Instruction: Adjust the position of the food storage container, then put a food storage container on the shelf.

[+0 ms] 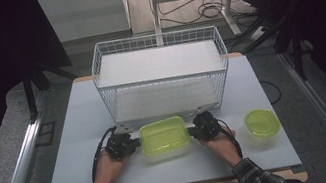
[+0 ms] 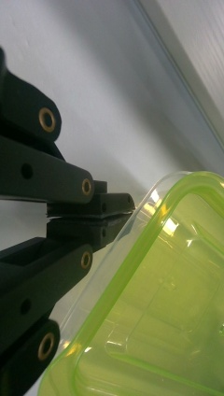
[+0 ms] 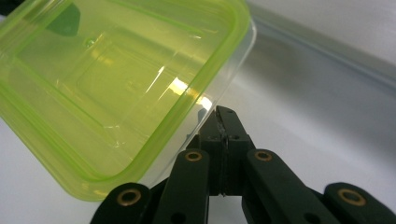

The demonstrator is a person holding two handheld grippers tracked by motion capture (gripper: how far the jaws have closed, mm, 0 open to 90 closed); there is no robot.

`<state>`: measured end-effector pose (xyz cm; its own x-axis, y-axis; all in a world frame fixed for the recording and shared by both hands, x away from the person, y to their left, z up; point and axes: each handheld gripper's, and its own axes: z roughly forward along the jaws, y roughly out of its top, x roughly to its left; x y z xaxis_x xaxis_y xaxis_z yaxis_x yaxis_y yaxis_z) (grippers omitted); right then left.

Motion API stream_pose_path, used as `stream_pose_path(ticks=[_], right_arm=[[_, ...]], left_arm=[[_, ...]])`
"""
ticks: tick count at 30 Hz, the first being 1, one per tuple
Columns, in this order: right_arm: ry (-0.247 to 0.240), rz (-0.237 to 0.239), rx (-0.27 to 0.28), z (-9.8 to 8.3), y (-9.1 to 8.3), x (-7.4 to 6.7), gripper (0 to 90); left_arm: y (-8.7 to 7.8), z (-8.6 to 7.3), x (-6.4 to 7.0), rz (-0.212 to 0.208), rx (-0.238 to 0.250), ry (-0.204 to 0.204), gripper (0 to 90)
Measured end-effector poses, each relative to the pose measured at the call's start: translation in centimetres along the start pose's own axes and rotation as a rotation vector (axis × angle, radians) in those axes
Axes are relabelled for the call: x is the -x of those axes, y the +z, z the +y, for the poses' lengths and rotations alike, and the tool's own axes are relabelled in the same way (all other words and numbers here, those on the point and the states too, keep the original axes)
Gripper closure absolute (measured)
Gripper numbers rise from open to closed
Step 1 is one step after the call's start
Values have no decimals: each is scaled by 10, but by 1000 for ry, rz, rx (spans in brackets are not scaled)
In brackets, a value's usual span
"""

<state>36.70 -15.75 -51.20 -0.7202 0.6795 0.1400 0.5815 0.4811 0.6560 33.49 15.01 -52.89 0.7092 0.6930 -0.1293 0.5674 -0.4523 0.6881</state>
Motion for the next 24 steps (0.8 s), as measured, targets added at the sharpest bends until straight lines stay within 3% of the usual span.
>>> stream_pose_path(ticks=[3,6,11,13,15,17,19,22,23,24], right_arm=[[-13,-6,-6,-4,-4,-2,893],[-8,-15,-23,-12,-11,-4,889],[5,-40,-19,-15,-19,2,847],[10,-47,-13,-15,-22,4,826],[-2,-91,25,-17,-31,8,712],[15,-91,47,-18,-37,11,629],[39,-91,64,-21,-44,13,543],[47,-86,98,-23,-52,15,420],[47,-86,98,-23,-52,15,420],[48,-83,108,-25,-57,15,352]], left_arm=[[0,0,4,-17,-7,9,891],[1,0,16,-28,-33,45,881],[-6,-3,17,-2,-12,42,797],[-8,-6,16,7,-7,41,712],[-13,-12,14,20,9,34,590],[-19,-17,13,35,18,28,492],[-28,-23,13,57,60,25,380],[-32,-25,13,89,87,4,198],[-32,-25,13,89,87,4,158],[-33,-26,14,95,93,-7,117]])
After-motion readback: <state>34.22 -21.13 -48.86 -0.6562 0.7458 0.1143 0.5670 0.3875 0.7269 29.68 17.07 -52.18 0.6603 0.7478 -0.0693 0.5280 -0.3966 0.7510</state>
